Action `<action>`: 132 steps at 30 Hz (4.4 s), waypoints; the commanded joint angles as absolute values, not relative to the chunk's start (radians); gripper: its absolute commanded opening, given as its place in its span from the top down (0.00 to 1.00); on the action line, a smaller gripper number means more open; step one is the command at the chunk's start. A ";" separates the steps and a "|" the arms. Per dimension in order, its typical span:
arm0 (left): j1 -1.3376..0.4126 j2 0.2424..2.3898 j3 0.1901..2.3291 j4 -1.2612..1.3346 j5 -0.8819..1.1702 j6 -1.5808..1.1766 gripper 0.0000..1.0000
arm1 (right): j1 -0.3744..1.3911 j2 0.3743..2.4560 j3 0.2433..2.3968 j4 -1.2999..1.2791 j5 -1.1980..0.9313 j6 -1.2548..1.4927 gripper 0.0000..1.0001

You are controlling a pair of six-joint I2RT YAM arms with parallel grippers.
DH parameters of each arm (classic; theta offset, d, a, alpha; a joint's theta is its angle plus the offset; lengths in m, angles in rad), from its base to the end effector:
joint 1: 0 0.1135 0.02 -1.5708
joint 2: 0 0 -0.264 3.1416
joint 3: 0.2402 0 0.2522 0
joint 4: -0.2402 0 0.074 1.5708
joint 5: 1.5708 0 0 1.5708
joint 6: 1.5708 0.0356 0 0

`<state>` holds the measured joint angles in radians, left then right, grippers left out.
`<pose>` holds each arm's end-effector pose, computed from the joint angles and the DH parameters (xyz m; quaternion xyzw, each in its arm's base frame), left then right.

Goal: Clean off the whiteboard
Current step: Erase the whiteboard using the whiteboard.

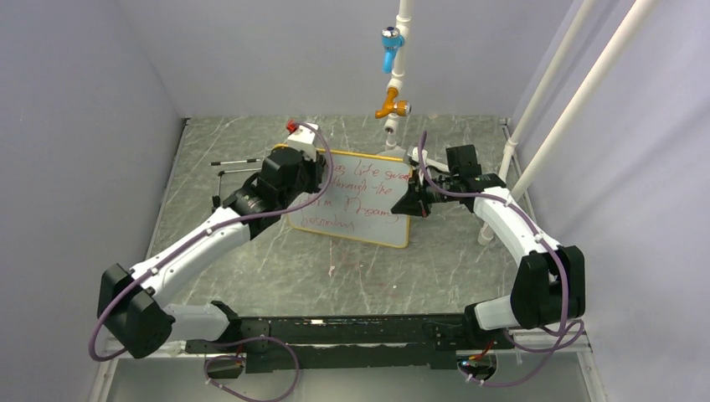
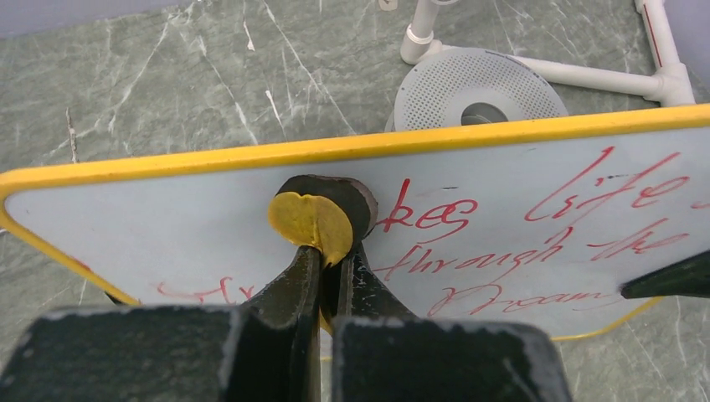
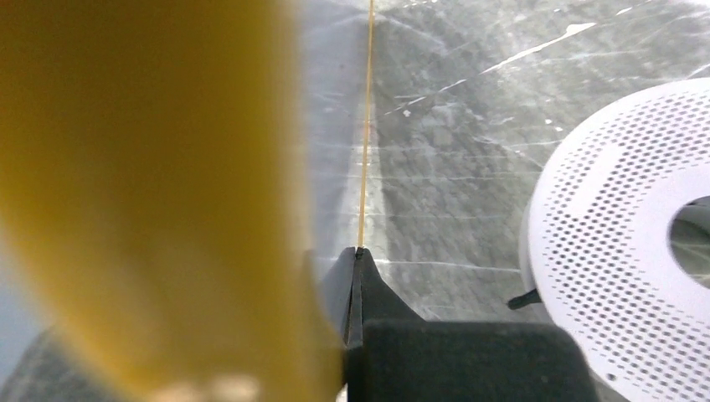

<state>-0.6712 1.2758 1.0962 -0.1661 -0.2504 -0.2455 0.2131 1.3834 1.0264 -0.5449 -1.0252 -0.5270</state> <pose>0.2381 -0.1778 0.3446 0.1013 0.8086 -0.1608 0.5568 0.2659 0.0887 0.2709 -0.4478 0.7092 0.4129 0.3550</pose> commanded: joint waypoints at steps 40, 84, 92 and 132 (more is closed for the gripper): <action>-0.620 1.314 1.107 -0.071 -0.226 -0.138 1.00 | 0.247 1.371 0.908 -0.331 -1.043 -0.196 1.00; -0.639 1.269 0.996 0.004 -0.185 -0.234 1.00 | 0.247 1.373 0.922 -0.352 -1.048 -0.218 1.00; -0.589 1.308 1.093 -0.063 -0.152 -0.213 1.00 | 0.247 1.361 0.927 -0.359 -1.049 -0.224 1.00; -0.623 1.279 0.941 -0.044 -0.083 -0.294 1.00 | 0.247 1.367 0.925 -0.364 -1.049 -0.233 1.00</action>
<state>-0.6266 1.2655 0.9089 -0.0193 -0.0757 -0.3016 0.2337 1.3930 0.8909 -0.3958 -1.0740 -0.1413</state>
